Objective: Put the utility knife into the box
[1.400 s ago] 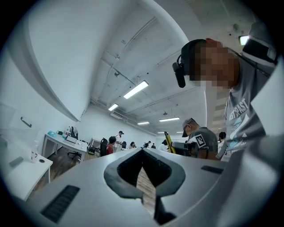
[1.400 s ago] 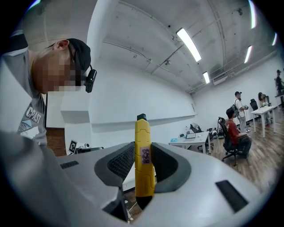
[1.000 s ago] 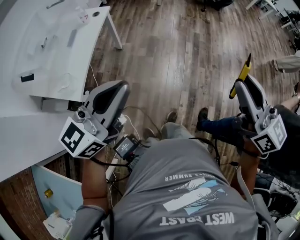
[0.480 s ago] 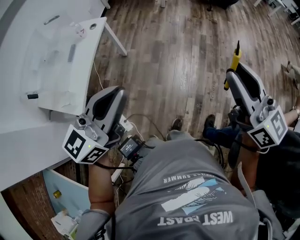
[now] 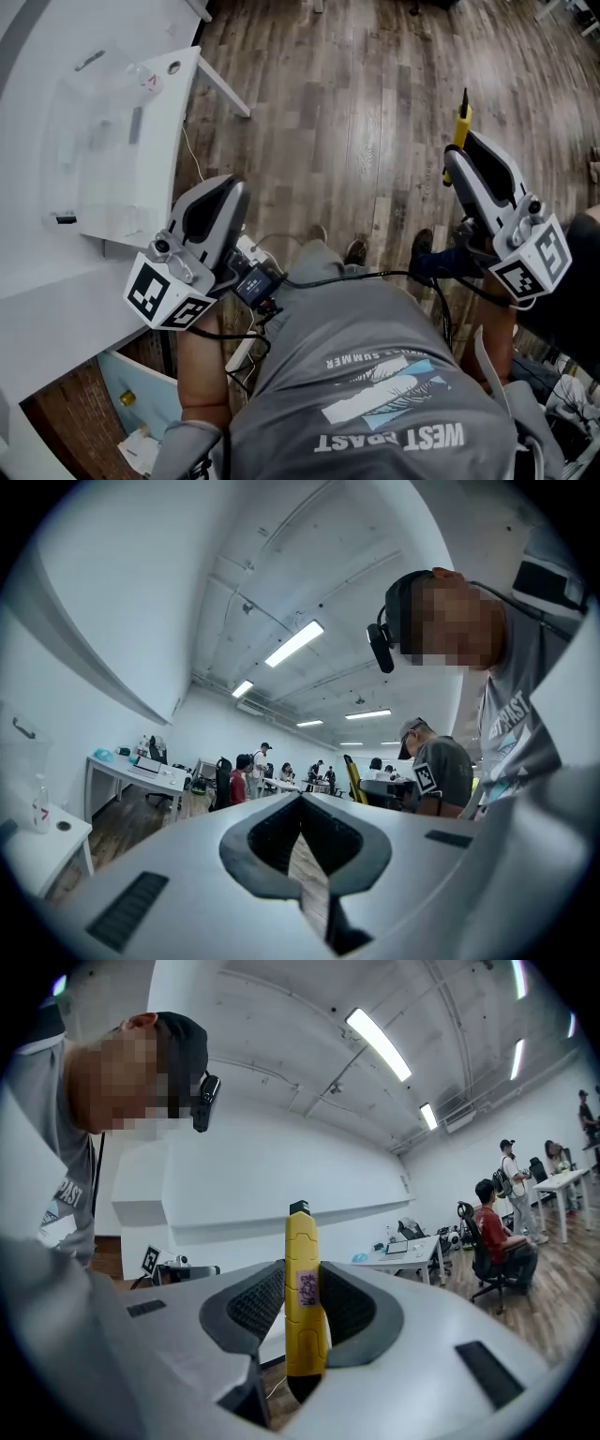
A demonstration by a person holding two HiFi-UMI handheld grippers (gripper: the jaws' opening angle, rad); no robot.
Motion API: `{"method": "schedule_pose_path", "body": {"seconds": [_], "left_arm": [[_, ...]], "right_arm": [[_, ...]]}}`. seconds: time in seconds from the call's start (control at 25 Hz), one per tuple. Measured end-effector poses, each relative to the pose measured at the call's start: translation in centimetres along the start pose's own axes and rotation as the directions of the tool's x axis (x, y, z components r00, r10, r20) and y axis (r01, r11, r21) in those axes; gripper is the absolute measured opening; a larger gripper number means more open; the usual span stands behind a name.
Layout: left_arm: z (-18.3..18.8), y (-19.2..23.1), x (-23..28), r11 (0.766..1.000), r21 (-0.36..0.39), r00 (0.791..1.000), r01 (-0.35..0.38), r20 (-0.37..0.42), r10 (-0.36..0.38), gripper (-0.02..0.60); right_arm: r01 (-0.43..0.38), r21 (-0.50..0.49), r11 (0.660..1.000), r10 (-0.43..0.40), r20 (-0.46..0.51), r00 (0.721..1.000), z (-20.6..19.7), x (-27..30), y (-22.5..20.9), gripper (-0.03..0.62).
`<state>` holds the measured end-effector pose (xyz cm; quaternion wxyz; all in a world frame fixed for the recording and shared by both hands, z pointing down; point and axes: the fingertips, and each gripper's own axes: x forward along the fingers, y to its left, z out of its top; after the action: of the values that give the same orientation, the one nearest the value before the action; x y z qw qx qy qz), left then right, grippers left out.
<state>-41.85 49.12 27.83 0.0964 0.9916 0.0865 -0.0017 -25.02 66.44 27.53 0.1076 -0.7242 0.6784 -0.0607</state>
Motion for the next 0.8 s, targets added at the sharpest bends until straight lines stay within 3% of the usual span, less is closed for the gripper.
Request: {"method": "schedule_pose_path", "body": {"seconds": [0.2,0.4,0.8], "left_arm": [[-0.8,4.0,2.0,0.999,-0.002,0.999,0.042,0.008,-0.042,0.009],[2.2,8.9,4.5,0.995,0.048,0.996,0.082,0.038,-0.084,0.009],[2.4,15.7,9.9,0.993,-0.018,0.992,0.119,0.05,-0.118,0.009]], "right_arm": [[0.062,-0.033,0.998,-0.062,0.009,0.998,0.2,1.8,-2.0,0.123],[0.122,-0.05,0.991,-0.122,0.015,0.992,2.8,4.6,-3.6,0.123],[0.206,-0.068,0.976,-0.208,-0.02,0.978,3.8,7.8,-8.5,0.123]]}}
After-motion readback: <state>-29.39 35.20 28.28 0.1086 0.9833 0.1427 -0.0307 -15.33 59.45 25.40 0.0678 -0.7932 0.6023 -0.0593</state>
